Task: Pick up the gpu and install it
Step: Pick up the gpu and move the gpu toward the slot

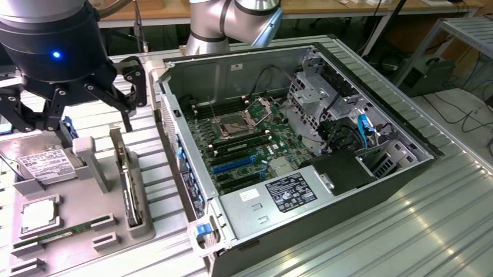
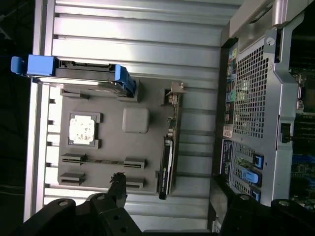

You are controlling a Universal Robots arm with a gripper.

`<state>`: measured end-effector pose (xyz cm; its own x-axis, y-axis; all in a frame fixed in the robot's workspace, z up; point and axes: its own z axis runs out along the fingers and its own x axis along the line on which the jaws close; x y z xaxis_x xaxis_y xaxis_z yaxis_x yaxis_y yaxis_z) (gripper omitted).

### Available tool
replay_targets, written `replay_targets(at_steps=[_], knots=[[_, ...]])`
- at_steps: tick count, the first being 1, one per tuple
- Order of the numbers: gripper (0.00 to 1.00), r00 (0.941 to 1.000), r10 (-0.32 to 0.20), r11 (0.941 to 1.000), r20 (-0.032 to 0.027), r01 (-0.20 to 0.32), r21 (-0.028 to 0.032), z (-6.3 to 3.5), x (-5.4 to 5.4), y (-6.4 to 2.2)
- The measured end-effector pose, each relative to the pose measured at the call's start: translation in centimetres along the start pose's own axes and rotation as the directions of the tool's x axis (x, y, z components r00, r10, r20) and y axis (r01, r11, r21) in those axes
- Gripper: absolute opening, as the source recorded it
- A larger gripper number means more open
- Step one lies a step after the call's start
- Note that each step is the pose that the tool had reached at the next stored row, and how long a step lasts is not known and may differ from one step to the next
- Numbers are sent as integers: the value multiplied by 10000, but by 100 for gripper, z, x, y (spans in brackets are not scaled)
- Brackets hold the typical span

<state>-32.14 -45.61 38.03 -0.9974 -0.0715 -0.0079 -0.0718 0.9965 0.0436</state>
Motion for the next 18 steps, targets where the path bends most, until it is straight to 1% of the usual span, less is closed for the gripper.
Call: replay_targets(at_steps=[4,5,7,10,11,15,16,18], knots=[[78,10000,-2,10000,-5,2,-1,50,0,-34],[78,10000,-1,10000,-17,1,-2,58,-1,-39],[78,10000,2,10000,-67,-2,-4,67,-1,-43],[78,9999,4,10000,-119,-4,-8,84,0,-54],[78,9999,6,10000,-171,-6,-12,99,1,-65],[77,9996,10,10000,-270,-11,-19,132,1,-69],[70,9996,12,10000,-296,-12,-21,142,1,-69],[70,9995,14,10000,-329,-15,-23,159,2,-69]])
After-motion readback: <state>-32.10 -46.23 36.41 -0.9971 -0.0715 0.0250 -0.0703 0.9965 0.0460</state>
